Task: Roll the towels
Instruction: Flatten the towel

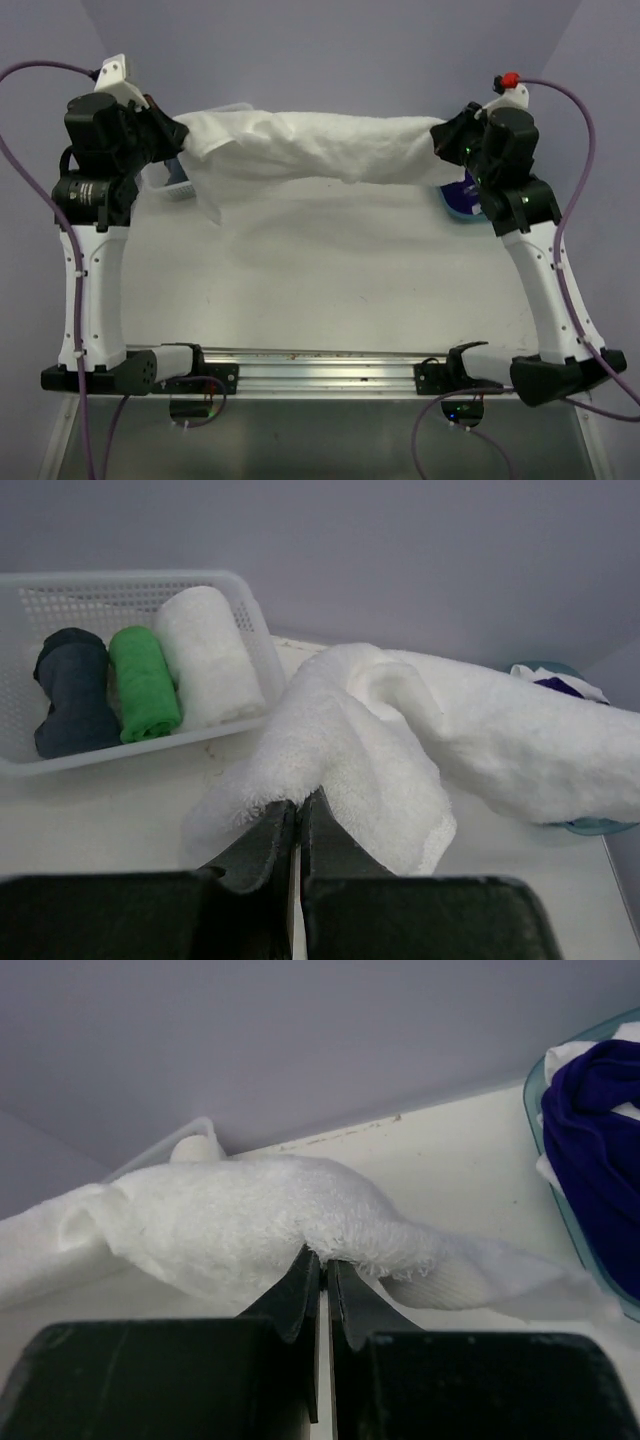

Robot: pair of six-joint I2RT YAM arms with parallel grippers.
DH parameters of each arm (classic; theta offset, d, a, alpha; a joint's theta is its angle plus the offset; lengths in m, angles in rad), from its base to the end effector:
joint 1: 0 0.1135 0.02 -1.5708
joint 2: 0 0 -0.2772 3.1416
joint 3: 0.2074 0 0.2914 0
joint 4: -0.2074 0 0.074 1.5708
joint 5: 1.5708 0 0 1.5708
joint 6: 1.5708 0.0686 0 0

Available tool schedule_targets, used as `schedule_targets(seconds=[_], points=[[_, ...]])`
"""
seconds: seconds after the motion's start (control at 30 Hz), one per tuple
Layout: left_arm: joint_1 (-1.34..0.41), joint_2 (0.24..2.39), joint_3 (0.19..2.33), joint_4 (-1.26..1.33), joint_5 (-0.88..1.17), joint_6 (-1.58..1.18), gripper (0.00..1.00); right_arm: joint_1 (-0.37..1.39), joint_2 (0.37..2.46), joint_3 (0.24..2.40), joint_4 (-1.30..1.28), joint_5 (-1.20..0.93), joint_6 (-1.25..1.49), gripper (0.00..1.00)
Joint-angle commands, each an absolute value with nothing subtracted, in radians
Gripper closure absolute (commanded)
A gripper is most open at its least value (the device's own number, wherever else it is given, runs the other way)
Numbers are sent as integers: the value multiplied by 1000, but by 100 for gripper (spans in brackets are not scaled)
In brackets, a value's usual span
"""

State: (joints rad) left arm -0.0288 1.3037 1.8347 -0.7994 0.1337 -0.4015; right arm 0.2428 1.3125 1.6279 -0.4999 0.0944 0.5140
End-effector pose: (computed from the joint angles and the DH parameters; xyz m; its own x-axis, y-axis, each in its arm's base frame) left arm 0.2989 -0.0178 0.5394 -0.3054 -0.3787 -0.8737 0.0409 0.9115 -0.4093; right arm 0.3331 0.0758 0.5009 -0.2285 0.4477 -0.8645 -0.0425 0.8826 0.4683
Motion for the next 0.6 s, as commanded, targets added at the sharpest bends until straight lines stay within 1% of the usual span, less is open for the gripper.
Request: schedule_targets(seconds=[0.0, 0.03, 0.13, 0.27, 0.33, 0.37, 0.43, 0.47, 0.5, 0.53, 0.57], points=[[0, 1253, 1758, -864, 106, -371, 100, 239, 1185, 1502, -571, 185, 466, 100], [30, 1237, 1737, -858, 101, -374, 100, 239, 1158, 1470, -575, 211, 463, 100], [41, 1210, 1686, -854, 97, -377, 100, 239, 1102, 1401, -633, 229, 454, 100], [41, 1241, 1625, -795, 165, -391, 100, 239, 1111, 1350, -655, 215, 459, 100], [41, 1261, 1574, -760, 186, -403, 100, 238, 1150, 1345, -638, 203, 463, 100], [41, 1293, 1557, -729, 184, -406, 100, 238, 1213, 1351, -632, 198, 474, 100], [43, 1360, 1523, -691, 186, -413, 100, 239, 1273, 1356, -598, 187, 483, 100], [43, 1388, 1507, -677, 181, -413, 100, 239, 1345, 1358, -575, 186, 488, 100], [43, 1422, 1509, -675, 179, -417, 100, 236, 1391, 1373, -545, 178, 486, 97], [44, 1501, 1523, -699, 179, -420, 89, 232, 1458, 1409, -561, 173, 485, 91], [44, 1540, 1555, -718, 178, -423, 81, 232, 1573, 1505, -590, 170, 479, 83]])
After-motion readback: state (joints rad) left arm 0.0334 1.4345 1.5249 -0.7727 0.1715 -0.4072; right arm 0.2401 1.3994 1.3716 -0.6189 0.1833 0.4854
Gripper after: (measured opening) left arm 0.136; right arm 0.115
